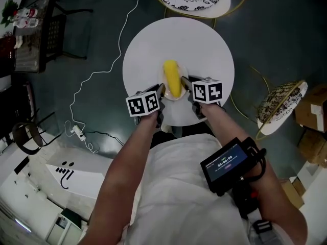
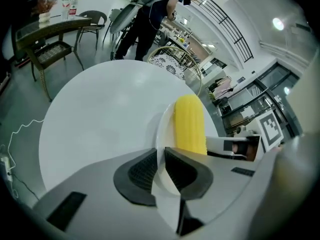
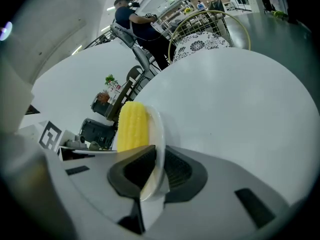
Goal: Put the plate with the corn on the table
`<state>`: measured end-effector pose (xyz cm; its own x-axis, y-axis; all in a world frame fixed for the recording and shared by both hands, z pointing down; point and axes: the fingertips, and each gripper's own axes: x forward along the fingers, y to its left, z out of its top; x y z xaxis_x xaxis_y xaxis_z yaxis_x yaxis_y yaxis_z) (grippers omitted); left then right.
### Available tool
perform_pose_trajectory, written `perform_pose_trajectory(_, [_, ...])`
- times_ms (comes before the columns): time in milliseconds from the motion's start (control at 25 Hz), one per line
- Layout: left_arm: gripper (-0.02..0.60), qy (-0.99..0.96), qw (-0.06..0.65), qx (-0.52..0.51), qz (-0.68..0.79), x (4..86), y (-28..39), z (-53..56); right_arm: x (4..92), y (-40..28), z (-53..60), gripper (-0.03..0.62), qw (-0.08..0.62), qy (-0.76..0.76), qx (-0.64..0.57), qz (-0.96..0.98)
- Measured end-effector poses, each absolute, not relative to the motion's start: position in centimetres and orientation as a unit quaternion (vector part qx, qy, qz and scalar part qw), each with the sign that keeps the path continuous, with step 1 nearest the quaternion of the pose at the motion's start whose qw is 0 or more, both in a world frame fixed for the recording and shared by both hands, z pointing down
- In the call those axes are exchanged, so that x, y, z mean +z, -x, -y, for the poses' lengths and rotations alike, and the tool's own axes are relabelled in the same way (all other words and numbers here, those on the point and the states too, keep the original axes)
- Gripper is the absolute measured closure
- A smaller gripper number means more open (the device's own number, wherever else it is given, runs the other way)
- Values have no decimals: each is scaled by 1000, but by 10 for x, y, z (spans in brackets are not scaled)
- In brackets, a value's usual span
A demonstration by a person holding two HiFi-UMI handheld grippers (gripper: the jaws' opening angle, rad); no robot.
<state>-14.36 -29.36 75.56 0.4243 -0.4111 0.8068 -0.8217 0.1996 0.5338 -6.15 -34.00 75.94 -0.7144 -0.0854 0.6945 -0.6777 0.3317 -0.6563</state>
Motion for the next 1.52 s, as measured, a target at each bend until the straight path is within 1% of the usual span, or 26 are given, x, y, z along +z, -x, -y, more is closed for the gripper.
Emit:
perform_pose_trajectory(600, [533, -620, 550, 220, 514, 758, 146, 321, 757, 63, 364, 552, 305, -258, 471, 786])
perform_pose_trajectory(880, [526, -617, 533, 239, 528, 758, 150, 320, 756, 67, 364, 533, 329, -258, 424, 804])
perform_pose_trajectory(1160, [526, -607, 539, 227, 539, 760, 148, 320, 759, 64, 366, 505, 361, -271, 350, 821])
perform_pose_trajectory(1280, [526, -610, 538, 220, 539, 760, 147, 322, 762, 63, 368, 503, 373, -278, 319, 826])
perform_pose_trajectory(1520, [518, -621, 516, 186, 560, 750, 154, 324, 760, 56, 374, 500, 352, -299, 323, 826])
